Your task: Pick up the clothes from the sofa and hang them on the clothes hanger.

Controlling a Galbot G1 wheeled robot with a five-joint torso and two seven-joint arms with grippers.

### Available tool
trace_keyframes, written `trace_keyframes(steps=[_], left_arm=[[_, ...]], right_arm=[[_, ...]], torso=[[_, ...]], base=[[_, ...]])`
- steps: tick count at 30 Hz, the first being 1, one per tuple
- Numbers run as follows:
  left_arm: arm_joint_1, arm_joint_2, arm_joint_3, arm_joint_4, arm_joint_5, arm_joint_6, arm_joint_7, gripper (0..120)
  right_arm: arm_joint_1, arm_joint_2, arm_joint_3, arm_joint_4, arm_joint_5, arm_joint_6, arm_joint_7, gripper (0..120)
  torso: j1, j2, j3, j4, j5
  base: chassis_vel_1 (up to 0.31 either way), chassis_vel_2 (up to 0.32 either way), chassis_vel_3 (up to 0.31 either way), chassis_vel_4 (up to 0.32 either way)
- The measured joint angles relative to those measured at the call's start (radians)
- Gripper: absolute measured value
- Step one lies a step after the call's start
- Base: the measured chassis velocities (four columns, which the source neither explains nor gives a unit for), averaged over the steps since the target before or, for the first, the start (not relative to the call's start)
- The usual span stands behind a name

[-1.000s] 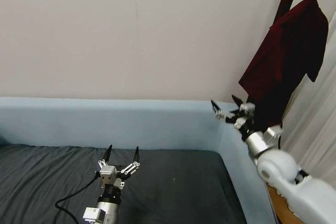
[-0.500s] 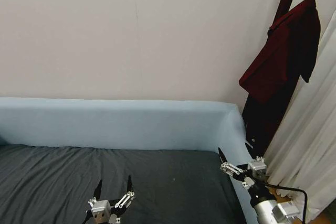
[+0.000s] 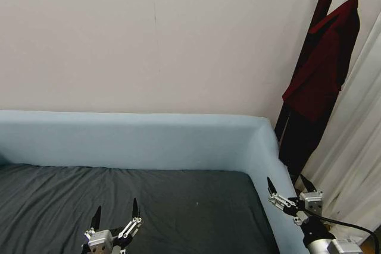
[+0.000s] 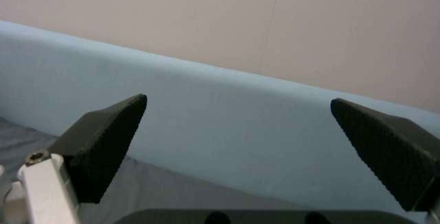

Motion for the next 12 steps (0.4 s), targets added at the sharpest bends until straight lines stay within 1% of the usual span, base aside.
trace_keyframes(steps=[12], left_arm=[[-0.002,0.001,0.000,0.002,-0.001,0.001,0.002,100]], right_arm=[[0.005,-0.003,-0.005,-0.002,0.004,0.001,0.000,100]], torso=[[0.000,0.000,0.000,0.0000,0.0000]], base=[[0.000,0.000,0.000,0.000]])
